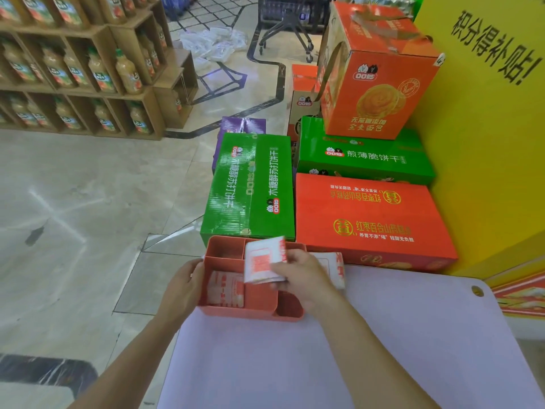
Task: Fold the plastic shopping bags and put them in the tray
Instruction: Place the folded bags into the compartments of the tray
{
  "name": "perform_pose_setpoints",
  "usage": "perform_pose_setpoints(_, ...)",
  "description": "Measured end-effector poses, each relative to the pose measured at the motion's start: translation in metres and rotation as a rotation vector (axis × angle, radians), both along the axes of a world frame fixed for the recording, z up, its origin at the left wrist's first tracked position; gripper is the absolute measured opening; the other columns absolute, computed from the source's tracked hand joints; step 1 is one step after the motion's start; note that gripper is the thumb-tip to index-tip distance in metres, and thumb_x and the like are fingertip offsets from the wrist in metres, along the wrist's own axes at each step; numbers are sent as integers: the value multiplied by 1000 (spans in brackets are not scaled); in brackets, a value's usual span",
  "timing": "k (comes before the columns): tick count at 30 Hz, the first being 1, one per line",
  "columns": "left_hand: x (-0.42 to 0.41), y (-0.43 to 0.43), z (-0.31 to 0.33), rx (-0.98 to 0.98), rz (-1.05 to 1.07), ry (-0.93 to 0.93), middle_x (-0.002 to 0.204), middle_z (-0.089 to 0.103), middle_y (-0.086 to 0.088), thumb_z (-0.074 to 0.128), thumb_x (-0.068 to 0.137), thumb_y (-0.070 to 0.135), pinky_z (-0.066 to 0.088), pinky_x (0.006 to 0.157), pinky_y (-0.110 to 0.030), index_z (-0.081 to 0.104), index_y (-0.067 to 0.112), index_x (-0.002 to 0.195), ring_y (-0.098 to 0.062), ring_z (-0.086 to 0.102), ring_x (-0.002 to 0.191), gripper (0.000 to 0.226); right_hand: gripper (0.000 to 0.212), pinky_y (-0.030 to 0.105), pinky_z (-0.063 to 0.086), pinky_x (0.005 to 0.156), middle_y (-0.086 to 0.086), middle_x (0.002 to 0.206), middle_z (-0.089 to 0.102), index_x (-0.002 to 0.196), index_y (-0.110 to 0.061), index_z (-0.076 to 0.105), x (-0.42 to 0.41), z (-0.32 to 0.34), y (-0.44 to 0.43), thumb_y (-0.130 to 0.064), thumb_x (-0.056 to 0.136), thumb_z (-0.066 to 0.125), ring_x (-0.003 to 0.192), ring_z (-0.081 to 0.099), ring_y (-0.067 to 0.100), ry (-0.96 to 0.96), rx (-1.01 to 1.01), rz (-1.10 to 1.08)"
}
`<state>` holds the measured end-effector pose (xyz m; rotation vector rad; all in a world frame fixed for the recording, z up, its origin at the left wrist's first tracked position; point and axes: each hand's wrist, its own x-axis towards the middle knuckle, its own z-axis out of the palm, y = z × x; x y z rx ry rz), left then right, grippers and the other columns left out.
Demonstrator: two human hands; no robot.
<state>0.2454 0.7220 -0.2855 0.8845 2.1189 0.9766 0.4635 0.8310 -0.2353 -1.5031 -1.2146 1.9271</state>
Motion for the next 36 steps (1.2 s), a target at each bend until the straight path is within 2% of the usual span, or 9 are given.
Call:
perform_pose_setpoints(6,-6,-9,-12,-46,15,-98,103,72,9,43,104,45,55,87,-39,67,28,114,-12,67,96,31,19,48,64,76,10,94,76,84,-12,70,-66,-37,-29,4,74,72,83,76,28,-258,4,244)
perform_pose_setpoints(11,-6,-10,-16,-17,3,-128,100,73,11,41,105,44,53,80,-30,68,30,110,-7,67,95,30,27,28,57,65,3,91,73,99,-7,72,-84,-56,-26,-13,73,77,82,71,20,-567,82,382)
perform_pose_setpoints(15,-7,-10,-16,-2,-9,-107,101,72,13,42,105,41,49,77,-24,67,32,111,-4,65,96,28,36,32,56,76,7,107,74,109,-11,68,-89,-54,-24,-24,77,79,95,72,26,-692,156,532)
perform_pose_setpoints(18,-11,-8,-18,-7,-14,-70,105,72,10,47,103,39,53,83,-32,67,29,116,-10,67,99,26,32,28,49,65,4,96,73,103,-12,70,-83,-45,-23,-31,79,78,82,68,22,-720,196,603)
perform_pose_setpoints(21,-11,-1,-17,27,25,171,116,67,-6,58,97,31,51,91,-41,65,15,125,-23,64,105,32,28,26,39,52,2,68,62,73,-13,62,-68,-27,-17,-37,83,74,60,56,19,-695,267,618)
perform_pose_setpoints(25,13,21,5,158,9,391,111,62,-7,63,91,20,46,93,-41,66,14,120,-24,54,103,30,36,39,59,74,15,82,74,89,-6,74,-30,9,-1,-42,86,69,71,71,25,-574,296,542)
perform_pose_setpoints(28,50,39,31,216,-108,269,102,61,4,60,92,21,49,82,-34,63,19,114,-13,58,93,22,20,18,51,52,4,84,75,92,-14,74,12,32,18,-33,95,68,62,66,10,-463,253,364)
perform_pose_setpoints(30,78,49,45,163,-207,157,98,63,13,58,96,25,51,81,-32,61,23,115,-5,61,89,20,16,22,50,50,6,78,70,89,-9,69,46,33,34,-22,96,66,57,60,11,-392,233,137)
perform_pose_setpoints(36,139,80,32,-47,-459,202,113,71,3,55,95,26,52,88,-35,56,18,129,-21,65,104,35,36,38,51,81,4,84,66,102,-1,70,114,-10,51,-35,90,71,88,63,26,-644,312,-94)
